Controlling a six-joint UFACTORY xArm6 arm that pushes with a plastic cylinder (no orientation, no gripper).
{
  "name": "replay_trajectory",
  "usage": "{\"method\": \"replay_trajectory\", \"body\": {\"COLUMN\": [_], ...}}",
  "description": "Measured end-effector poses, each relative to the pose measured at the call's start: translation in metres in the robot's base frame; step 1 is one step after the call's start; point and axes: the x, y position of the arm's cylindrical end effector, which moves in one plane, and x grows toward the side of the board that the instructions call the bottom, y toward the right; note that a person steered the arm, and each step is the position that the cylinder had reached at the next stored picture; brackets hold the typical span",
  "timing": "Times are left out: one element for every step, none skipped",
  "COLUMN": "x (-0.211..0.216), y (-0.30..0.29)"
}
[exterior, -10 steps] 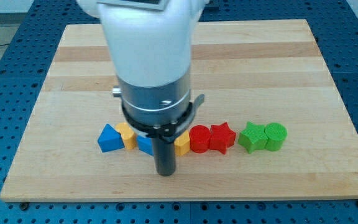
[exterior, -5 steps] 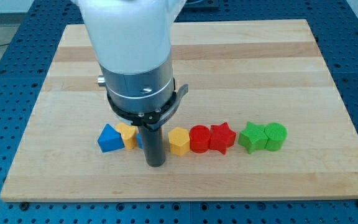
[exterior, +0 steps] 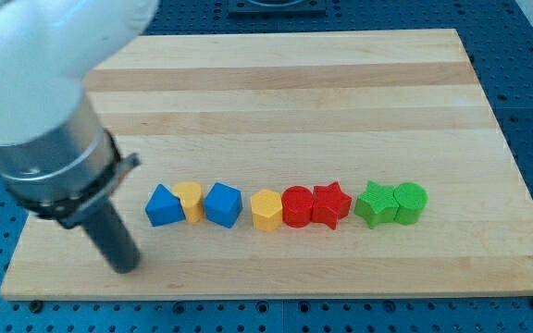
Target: Slightly move the yellow heart into the blue cube
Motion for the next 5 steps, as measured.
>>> {"method": "replay_trajectory", "body": {"x": [-0.016, -0.077, -0.132, -0.140, -0.139], "y": [-0.042, -0.056, -0.031, 0.016, 0.027]}}
